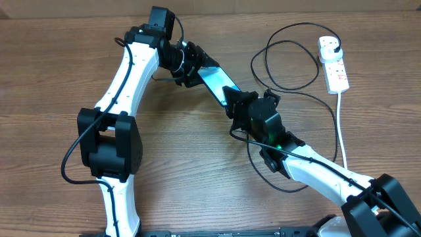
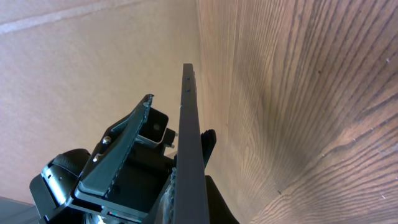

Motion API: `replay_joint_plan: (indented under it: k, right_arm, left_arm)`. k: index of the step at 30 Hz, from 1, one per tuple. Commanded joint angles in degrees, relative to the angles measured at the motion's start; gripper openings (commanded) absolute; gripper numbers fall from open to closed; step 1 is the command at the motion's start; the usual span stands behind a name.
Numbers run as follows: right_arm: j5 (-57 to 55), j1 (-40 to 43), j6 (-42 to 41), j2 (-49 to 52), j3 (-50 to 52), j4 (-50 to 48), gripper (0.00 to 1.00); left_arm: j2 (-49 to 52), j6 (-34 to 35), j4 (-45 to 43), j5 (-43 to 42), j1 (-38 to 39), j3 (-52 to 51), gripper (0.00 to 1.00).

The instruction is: Plug charger to phone and switch on socket

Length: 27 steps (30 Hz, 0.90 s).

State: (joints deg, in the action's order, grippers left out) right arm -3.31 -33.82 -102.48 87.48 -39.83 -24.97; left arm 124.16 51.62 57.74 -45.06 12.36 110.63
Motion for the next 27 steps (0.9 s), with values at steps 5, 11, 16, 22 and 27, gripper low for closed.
replay_joint_plan:
  k: [5, 11, 16, 22, 27]
  right_arm:
    - [0.6, -1.1, 0.0, -1.2, -1.6, -1.9, 0.04]
    - [0.6, -1.9, 0.0, -1.2, -1.6, -2.0, 0.04]
    - [0.5, -2.9, 0.0, -1.2, -1.6, -4.0, 0.04]
    - [0.4, -3.1, 0.0, -1.2, -1.6, -4.8, 0.04]
    - [0.4, -3.3, 0.0, -1.2, -1.6, -5.2, 0.04]
  left_arm:
    - [0.2, 2.2, -1.2, -6.4, 0.0, 1.0, 0.49]
    - [0.2, 3.7, -5.7, -13.5, 0.1, 1.0, 0.44]
    - [0.2, 4.4, -7.1, -15.1, 0.5, 1.0, 0.44]
    - [0.2, 5.6, -7.1, -15.2, 1.1, 1.0, 0.43]
    - [0.2, 6.8, -7.6, -15.2, 1.7, 1.0, 0.41]
